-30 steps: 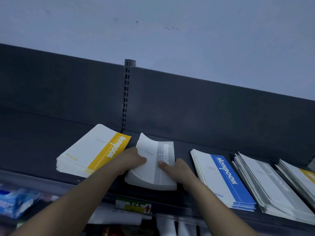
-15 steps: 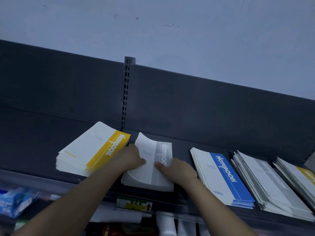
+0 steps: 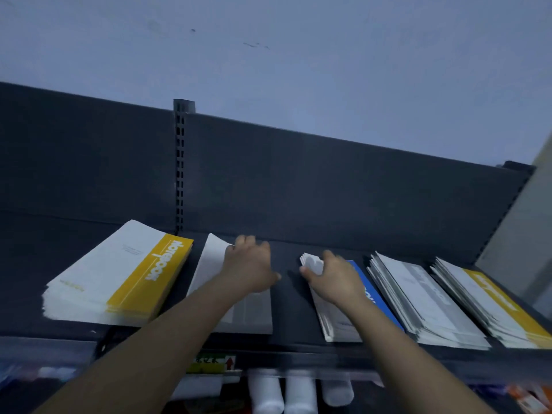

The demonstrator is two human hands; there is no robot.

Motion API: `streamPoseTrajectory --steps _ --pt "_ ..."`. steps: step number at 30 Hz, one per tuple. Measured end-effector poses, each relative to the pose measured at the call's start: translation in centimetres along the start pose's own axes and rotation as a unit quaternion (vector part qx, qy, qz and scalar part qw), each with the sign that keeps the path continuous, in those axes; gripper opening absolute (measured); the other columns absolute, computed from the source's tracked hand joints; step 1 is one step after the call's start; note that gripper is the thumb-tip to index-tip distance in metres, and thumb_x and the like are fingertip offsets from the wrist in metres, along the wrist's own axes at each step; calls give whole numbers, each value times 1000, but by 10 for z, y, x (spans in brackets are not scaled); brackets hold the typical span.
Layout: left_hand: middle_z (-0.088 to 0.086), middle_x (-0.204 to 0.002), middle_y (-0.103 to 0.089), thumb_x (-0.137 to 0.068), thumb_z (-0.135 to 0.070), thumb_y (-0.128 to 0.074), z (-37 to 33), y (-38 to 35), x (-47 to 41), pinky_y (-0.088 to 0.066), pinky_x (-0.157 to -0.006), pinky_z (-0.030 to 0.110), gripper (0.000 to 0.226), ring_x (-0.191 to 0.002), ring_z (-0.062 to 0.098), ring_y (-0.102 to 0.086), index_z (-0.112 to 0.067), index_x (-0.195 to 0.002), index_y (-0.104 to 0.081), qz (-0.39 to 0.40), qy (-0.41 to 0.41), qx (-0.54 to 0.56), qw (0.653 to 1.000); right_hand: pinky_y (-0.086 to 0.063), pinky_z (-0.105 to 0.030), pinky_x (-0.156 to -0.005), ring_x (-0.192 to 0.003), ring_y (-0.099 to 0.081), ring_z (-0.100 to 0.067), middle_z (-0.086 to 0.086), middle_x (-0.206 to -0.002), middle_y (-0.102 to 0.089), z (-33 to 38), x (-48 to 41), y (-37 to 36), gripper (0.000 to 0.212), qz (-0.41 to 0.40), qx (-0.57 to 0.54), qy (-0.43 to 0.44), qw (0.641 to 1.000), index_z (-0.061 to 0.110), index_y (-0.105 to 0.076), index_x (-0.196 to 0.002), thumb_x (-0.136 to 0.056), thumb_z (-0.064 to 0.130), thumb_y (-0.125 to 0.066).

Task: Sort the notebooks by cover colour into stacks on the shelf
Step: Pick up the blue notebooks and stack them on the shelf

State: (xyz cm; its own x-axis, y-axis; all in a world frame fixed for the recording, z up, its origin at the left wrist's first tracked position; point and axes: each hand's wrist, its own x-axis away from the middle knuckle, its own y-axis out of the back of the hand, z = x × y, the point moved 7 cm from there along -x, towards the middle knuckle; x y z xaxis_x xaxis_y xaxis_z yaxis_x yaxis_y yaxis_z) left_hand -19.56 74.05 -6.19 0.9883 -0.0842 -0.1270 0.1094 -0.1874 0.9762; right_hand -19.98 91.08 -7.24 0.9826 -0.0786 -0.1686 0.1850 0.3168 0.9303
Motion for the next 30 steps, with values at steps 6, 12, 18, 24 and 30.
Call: streamPoseTrajectory --steps 6,12,18,24,30 --pt "10 -133 -54 -90 -36 -59 -65 -32 -4 -42 -97 29 43 -123 24 -50 -9 -123 -57 118 -11 175 977 -42 -36 -97 -125 -46 -30 -13 -136 -47 -75 -11 -1 63 48 -6 -76 996 13 -43 -136 -88 52 -55" --pt "3 -114 -64 -83 -35 -66 -93 -70 -14 -55 -85 36 38 -100 21 -62 -14 -115 -61 144 100 356 918 -42 -34 -101 -129 -46 -27 -9 -146 -40 -106 -7 -15 76 145 -23 -54 988 16 -32 -146 -85 56 -55" --pt "10 -103 -69 -84 -13 -68 -96 -79 -17 -54 -85 37 22 -93 24 -66 -3 -104 -67 79 181 454 869 -45 -32 -89 -115 -54 -28 -9 -129 -54 -107 -6 -10 53 118 -48 20 992 14 -46 -130 -89 47 -55" --pt "22 -112 -66 -89 3 -59 -97 -82 -7 -52 -80 38 21 -95 31 -64 3 -109 -62 56 223 536 813 -48 -37 -92 -111 -56 -27 -7 -125 -55 -114 -10 -13 52 124 -164 13 979 16 -42 -129 -86 42 -59" --pt "2 -108 -63 -91 -2 -58 -102 -44 -5 -51 -74 32 27 -96 20 -60 -15 -114 -51 -91 135 569 806 -53 -39 -85 -99 -62 -14 7 -111 -62 -125 -13 11 49 18 -468 -28 883 26 -44 -111 -75 25 -77"
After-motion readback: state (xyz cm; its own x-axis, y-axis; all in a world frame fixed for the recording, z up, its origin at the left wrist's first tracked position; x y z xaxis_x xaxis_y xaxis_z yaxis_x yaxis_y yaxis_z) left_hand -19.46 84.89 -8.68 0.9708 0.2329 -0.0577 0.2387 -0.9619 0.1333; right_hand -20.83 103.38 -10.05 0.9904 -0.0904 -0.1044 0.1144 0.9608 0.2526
